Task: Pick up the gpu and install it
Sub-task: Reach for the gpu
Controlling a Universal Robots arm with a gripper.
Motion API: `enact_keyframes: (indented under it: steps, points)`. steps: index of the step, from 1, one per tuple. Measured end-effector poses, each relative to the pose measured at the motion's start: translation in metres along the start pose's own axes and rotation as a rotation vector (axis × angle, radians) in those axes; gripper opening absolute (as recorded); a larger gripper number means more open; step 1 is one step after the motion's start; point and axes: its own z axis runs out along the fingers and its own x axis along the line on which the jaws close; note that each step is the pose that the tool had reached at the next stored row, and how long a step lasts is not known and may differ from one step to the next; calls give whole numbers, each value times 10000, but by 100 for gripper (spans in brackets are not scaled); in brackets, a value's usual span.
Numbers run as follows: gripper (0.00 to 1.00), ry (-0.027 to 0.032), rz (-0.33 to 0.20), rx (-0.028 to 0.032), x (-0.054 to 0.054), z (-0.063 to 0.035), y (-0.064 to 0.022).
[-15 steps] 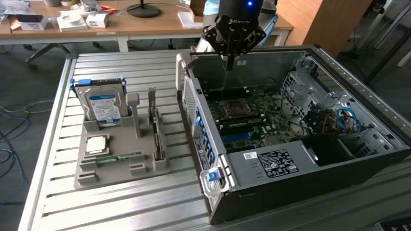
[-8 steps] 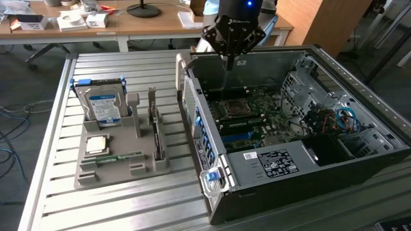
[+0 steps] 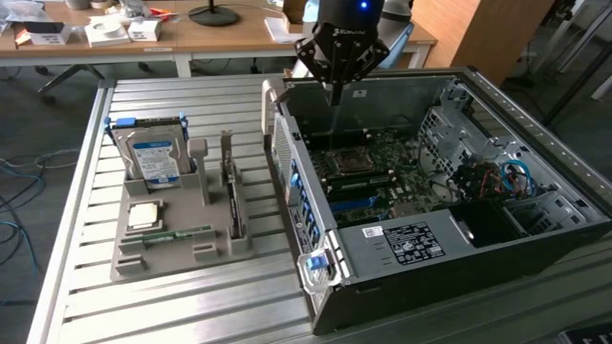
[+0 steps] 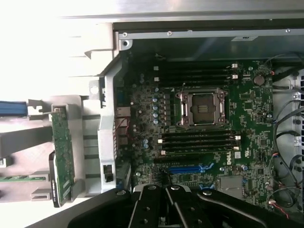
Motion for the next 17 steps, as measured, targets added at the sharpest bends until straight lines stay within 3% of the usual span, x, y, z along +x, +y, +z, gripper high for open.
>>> enact_keyframes:
  steps: [17]
  points:
    - [11,0,1,-1,317,-7,-18]
